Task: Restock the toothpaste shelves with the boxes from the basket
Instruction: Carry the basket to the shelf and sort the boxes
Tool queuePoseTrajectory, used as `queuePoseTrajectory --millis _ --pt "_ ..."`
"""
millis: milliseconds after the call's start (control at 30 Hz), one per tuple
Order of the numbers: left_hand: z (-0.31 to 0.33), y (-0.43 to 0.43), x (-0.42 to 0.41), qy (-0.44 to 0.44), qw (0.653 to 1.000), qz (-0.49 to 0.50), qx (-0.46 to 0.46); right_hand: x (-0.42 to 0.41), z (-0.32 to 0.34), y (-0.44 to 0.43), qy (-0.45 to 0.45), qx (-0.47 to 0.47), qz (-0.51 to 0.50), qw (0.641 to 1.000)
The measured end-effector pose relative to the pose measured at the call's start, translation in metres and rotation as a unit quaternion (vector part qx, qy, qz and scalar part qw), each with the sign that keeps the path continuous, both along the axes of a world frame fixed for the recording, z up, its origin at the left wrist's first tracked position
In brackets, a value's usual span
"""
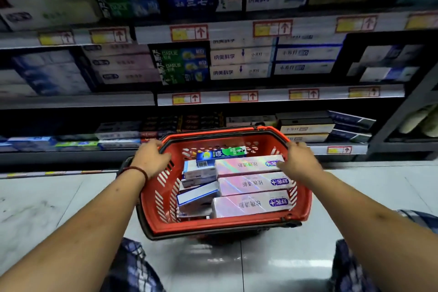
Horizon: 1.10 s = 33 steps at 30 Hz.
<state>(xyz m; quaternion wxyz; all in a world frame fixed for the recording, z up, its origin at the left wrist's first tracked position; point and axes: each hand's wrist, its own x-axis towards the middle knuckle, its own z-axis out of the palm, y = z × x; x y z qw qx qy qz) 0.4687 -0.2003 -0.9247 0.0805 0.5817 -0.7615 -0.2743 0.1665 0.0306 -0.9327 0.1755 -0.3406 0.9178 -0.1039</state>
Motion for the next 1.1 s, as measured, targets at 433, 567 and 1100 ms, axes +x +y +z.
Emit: queuePoseTrajectory --millis 433,567,1100 --pt "-0.007 0.037 -0.056 0.113 0.985 -0.123 0.041 0.021 0.016 -0.043 -0.046 0.004 0.181 0.982" --pt "-0.043 0.007 -0.083 0.054 0.986 -0.119 0.105 -0.001 -0.005 -0.087 -0.053 0.066 0.187 0.979" --pt "-0.070 0.015 -0.089 -0.119 0.953 -0.208 0.184 -0.043 -0.023 -0.071 -0.090 0.164 0.117 0.975"
